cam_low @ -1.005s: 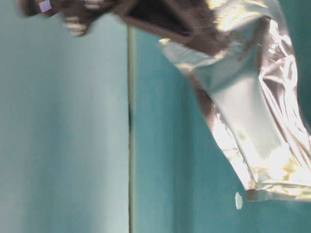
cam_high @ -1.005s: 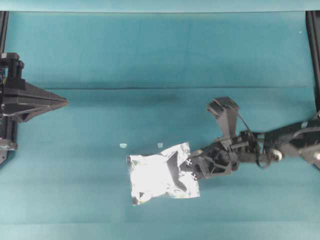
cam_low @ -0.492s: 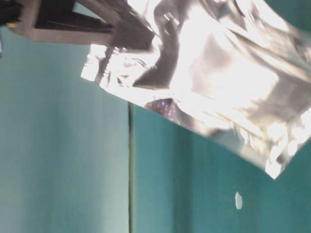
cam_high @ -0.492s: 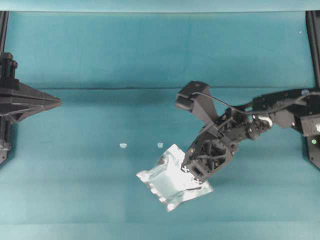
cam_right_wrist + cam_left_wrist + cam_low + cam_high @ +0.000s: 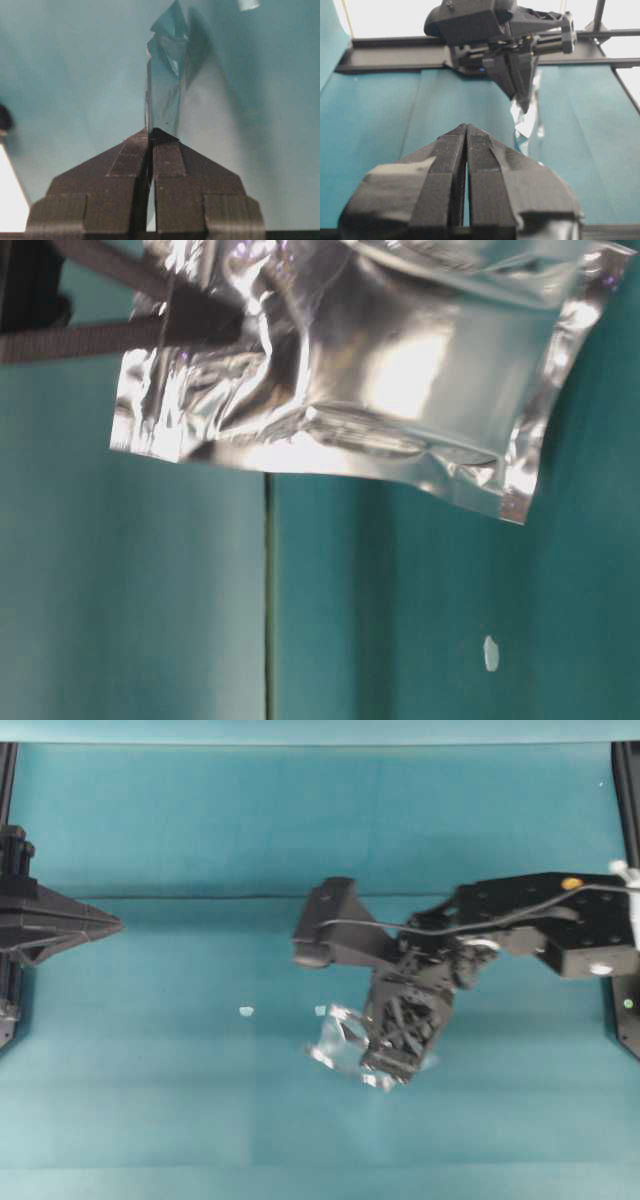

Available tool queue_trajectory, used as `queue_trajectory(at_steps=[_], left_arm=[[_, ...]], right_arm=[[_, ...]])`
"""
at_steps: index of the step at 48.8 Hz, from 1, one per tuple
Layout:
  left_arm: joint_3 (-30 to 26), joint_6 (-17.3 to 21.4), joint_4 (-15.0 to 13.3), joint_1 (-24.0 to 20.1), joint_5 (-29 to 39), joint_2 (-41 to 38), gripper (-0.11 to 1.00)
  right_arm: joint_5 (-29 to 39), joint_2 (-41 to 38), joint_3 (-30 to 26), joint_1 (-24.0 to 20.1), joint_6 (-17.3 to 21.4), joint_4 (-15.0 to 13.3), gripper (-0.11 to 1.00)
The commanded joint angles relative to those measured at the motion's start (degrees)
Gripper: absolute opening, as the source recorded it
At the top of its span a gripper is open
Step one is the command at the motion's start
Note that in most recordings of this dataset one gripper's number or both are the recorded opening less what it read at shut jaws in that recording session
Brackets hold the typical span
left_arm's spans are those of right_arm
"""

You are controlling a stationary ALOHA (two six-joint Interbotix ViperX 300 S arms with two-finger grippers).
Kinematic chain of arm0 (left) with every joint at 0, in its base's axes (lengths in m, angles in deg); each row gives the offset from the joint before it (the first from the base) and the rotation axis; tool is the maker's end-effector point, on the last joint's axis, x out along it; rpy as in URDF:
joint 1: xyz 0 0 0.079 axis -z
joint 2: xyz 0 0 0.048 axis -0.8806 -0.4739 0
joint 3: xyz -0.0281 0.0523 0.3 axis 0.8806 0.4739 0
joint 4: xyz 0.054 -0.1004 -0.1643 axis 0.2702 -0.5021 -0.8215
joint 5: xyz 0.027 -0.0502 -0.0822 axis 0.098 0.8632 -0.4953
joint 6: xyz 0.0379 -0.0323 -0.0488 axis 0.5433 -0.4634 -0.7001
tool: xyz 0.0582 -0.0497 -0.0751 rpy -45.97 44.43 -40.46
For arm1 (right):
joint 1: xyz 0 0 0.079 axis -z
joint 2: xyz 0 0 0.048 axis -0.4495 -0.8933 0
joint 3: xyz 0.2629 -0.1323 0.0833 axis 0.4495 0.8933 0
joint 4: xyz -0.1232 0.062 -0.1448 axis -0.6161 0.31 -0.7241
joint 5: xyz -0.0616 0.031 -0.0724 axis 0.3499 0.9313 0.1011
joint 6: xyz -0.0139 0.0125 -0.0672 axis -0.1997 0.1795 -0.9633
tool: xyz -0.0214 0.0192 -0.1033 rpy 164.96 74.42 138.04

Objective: Hand over the silver zip bag and make it stand upright.
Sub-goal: 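Lift the bag with the right gripper and swing it upright toward center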

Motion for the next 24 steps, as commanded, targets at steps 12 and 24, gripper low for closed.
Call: queue_trajectory(at_steps=[12,24], left_arm=[[-0.4,-0.1,0.2,0.1,0.6,-0.3,-0.01],[-0.2,-0.3,0.2,0.0,2.4,-0.3,-0.01]], right_arm=[[9.8,-5.9,-14.2,-0.2,-10.5,-9.8,0.01],[10.5,-7.9,-16.0,-0.2,-14.4,-15.6,0.01]])
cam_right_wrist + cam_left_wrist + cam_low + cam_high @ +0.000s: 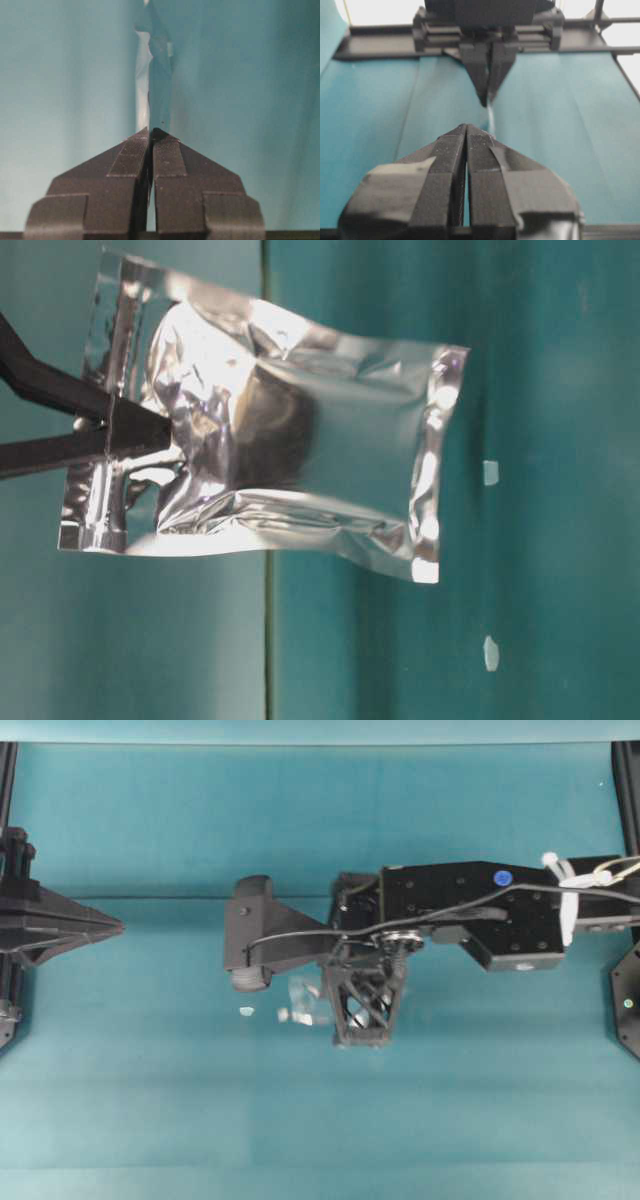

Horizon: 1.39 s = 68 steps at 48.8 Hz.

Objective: Hand over the silver zip bag and make it stand upright.
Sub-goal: 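Lift the bag with the right gripper and swing it upright toward center, then bring the left gripper to the hanging bag's lower edge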

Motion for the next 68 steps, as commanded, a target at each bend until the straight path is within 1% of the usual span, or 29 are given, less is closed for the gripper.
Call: queue_trajectory(at_steps=[1,9,19,32,36,43,46,48,51,54,57,60,61,64,66,68], left_arm=[[-0.5,0.0,0.1,0.1,0.2,-0.3,-0.01],[-0.2,-0.1,0.2,0.0,0.7,-0.3,-0.01],[0.3,-0.2,0.2,0.0,2.0,-0.3,-0.01],[1.1,-0.5,0.2,-0.3,2.4,-1.0,-0.01],[1.2,-2.4,0.2,-0.4,2.8,-1.9,-0.01],[1.5,-7.6,0.2,-0.7,2.7,-3.5,-0.01],[1.8,-8.7,0.1,-0.7,2.2,-3.9,0.00],[1.9,-8.8,0.2,-0.8,1.8,-4.0,0.01],[2.4,-8.8,0.2,-0.7,1.3,-4.2,0.07],[2.7,-9.0,0.2,-0.8,1.0,-4.7,0.18],[3.3,-9.3,0.2,-0.7,0.4,-5.3,0.34],[4.1,-9.5,0.2,-0.6,-0.5,-6.1,0.53],[4.5,-9.5,0.2,-0.6,-0.9,-6.5,0.61],[5.5,-9.7,0.2,-0.5,-2.7,-7.8,0.79],[6.2,-9.9,0.2,-0.6,-4.3,-9.0,0.88],[7.1,-10.2,0.2,-0.6,-6.9,-10.6,0.94]], right_arm=[[-0.1,0.0,-1.1,-0.2,-1.5,-1.4,0.01],[-0.4,-1.1,-0.9,-0.2,-3.4,-2.8,0.01],[-0.4,-2.2,-0.8,-0.2,-5.5,-3.2,0.01],[-1.4,-3.3,-0.8,-0.2,-5.8,-3.2,0.01],[-1.3,-3.4,-0.8,-0.2,-5.8,-3.2,0.01],[-1.4,-3.4,-0.8,-0.4,-5.9,-3.1,0.01],[-1.4,-3.4,-0.8,-0.4,-6.1,-3.1,0.01],[-1.4,-3.4,-0.8,-0.4,-6.1,-3.2,0.01],[-1.5,-3.4,-0.8,-0.4,-6.2,-3.2,0.01],[-1.5,-3.4,-0.8,-0.4,-6.2,-3.2,0.01],[-1.5,-3.4,-0.8,-0.4,-6.2,-3.2,0.01],[-1.7,-3.4,-0.8,-0.4,-6.2,-3.2,0.01],[-1.7,-3.4,-0.8,-0.4,-6.2,-3.2,0.01],[-1.8,-3.4,-0.8,-0.4,-6.2,-3.2,0.01],[-1.8,-3.4,-0.8,-0.4,-6.2,-3.2,0.01],[-1.8,-3.4,-0.8,-0.4,-6.2,-3.2,0.01]])
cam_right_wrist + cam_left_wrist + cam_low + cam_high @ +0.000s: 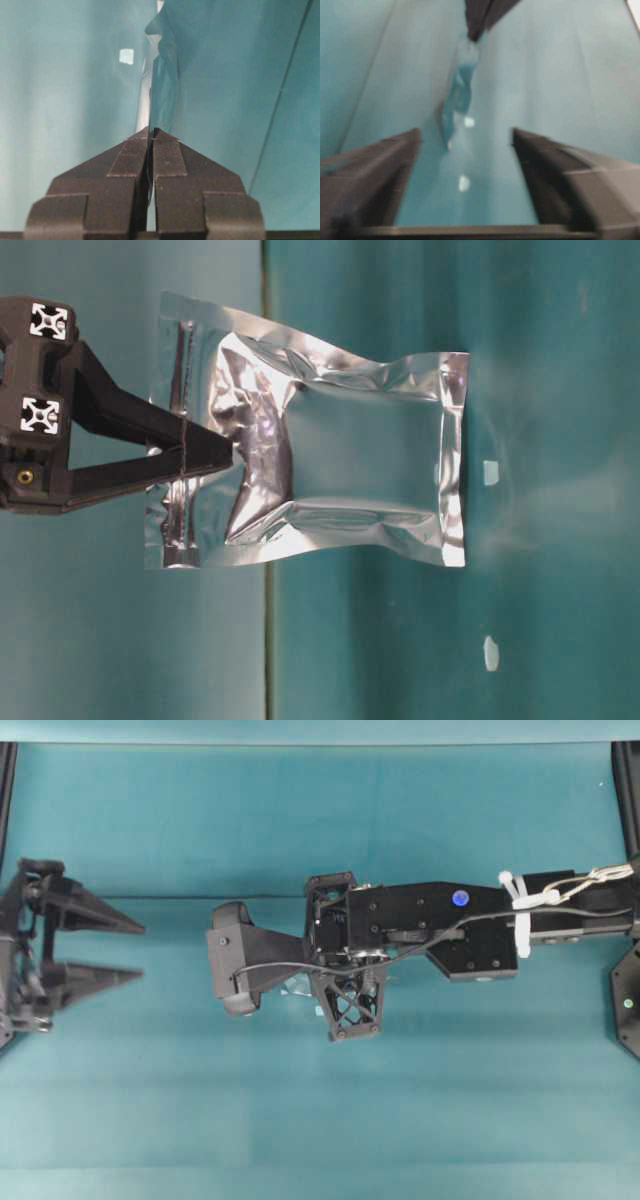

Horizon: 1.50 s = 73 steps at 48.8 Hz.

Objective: Hand over the silver zip bag and make it stand upright.
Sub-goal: 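Bring the left gripper to the hanging bag's lower edge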

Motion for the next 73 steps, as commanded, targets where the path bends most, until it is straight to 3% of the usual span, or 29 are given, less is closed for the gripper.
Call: queue_trajectory(at_steps=[1,6,18,32,49,73], left_arm=[[0.7,-0.4,0.2,0.0,-4.7,-3.1,0.94],[2.2,-0.4,0.2,0.0,-11.4,-7.2,0.87],[1.8,-0.6,0.2,-0.7,-22.9,-21.7,0.92],[-3.6,-0.1,0.2,-2.1,-35.8,-41.0,0.92],[-14.0,0.0,0.2,-2.1,-38.3,-55.4,0.92],[-21.0,-0.4,0.2,-1.8,-39.8,-62.5,0.92]], right_arm=[[-0.3,0.5,-0.8,-0.2,-0.6,-0.2,0.01],[-0.4,0.5,-0.7,-0.1,-0.6,-0.2,0.01],[-1.6,0.5,-0.5,0.1,-0.5,-0.2,0.01],[-1.9,0.5,0.1,0.4,-0.5,-0.2,0.01],[-2.7,0.9,1.4,0.5,-0.4,-0.2,0.01],[-3.7,1.0,1.7,1.1,-0.7,-0.2,0.01]])
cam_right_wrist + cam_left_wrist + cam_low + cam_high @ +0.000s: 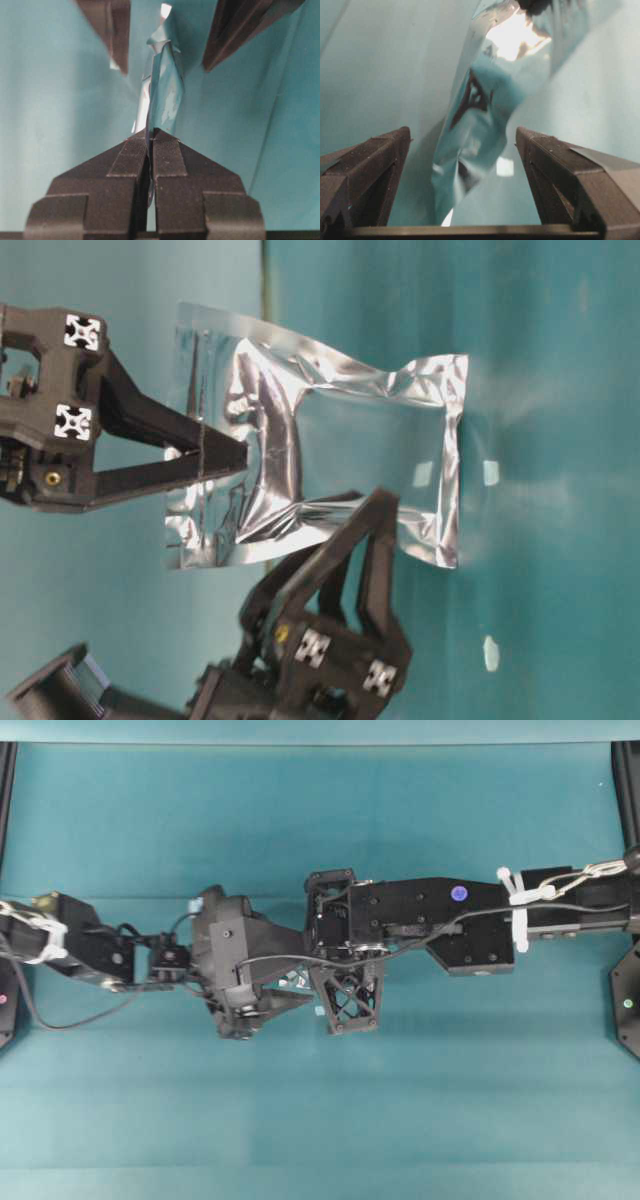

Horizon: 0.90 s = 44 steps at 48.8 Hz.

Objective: Hand over the silver zip bag and make it stand upright.

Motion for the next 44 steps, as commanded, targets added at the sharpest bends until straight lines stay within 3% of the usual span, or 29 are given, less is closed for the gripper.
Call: queue_trajectory(at_steps=[1,19,27,33,40,44], left_arm=[[-2.0,-0.1,0.2,0.1,-0.6,-1.2,0.92],[-4.3,-1.4,0.1,0.1,-0.4,-4.5,0.91],[-4.2,-1.4,0.2,0.1,-0.4,-4.6,0.86],[-4.2,-0.8,0.1,0.1,-0.4,-4.6,0.71],[-3.9,0.0,0.2,0.2,-0.2,-4.7,0.41],[-3.6,0.3,0.2,0.1,0.2,-4.6,0.33]], right_arm=[[-0.5,1.0,-0.3,0.1,-0.6,-0.2,0.01],[-1.0,1.1,0.2,0.4,-0.5,-0.1,0.01],[-1.0,1.1,0.4,0.4,-0.4,-0.2,0.01],[-1.1,1.1,0.5,0.4,-0.5,-0.2,0.01],[-1.3,1.1,0.7,0.4,-0.4,-0.2,0.01],[-1.6,1.2,0.7,0.5,-0.4,-0.1,0.01]])
